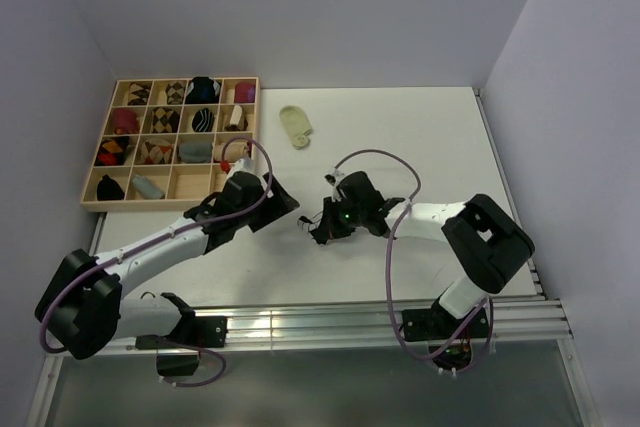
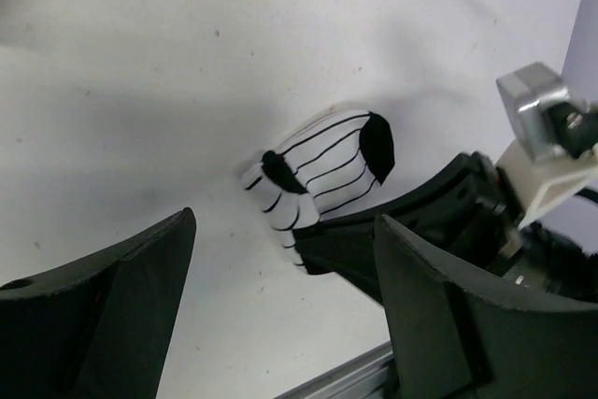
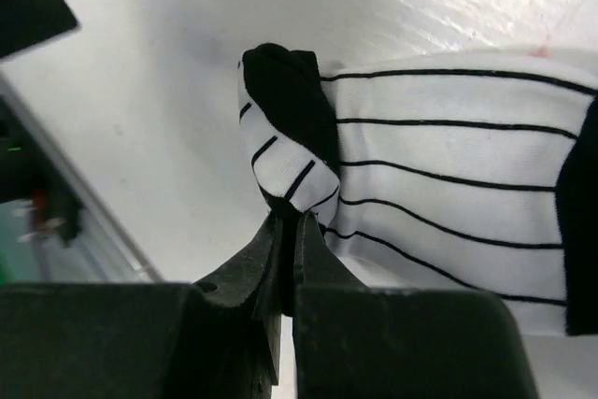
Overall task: Roll the socks
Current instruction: Roll the sock at the center of the board.
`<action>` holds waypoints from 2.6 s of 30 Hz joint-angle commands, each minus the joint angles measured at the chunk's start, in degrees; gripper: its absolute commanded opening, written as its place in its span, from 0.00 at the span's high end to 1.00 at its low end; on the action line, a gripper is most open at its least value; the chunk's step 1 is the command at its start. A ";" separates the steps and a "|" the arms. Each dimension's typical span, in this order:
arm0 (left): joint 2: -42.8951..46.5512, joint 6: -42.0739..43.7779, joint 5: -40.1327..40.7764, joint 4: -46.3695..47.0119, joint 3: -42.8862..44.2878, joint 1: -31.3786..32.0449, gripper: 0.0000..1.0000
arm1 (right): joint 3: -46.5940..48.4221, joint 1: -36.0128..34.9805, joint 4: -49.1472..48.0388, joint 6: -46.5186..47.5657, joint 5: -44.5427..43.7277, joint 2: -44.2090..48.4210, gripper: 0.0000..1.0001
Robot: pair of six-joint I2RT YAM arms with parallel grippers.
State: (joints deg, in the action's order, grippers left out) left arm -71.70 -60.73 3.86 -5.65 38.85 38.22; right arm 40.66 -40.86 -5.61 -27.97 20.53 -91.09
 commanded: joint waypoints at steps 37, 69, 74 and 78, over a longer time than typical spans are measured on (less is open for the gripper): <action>-21.37 -4.31 -6.59 7.77 2.10 4.32 0.67 | -12.28 13.53 -35.65 -23.11 26.32 -12.28 0.75; -24.10 -1.58 -5.79 1.87 7.56 5.91 0.74 | -2.61 -16.79 -2.48 8.89 -33.36 7.52 0.53; -24.10 -1.58 -5.97 1.87 7.73 5.99 0.74 | -1.38 -16.80 -0.29 9.42 -33.72 4.17 0.52; -23.75 -1.67 -6.14 2.13 7.73 5.90 0.74 | -0.68 -16.97 1.73 9.51 -35.38 1.54 0.50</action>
State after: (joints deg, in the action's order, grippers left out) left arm -95.15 -63.68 -2.22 -1.34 45.69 43.55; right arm 38.06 -57.41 -6.28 -19.38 -11.70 -87.29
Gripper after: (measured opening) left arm 0.264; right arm 0.491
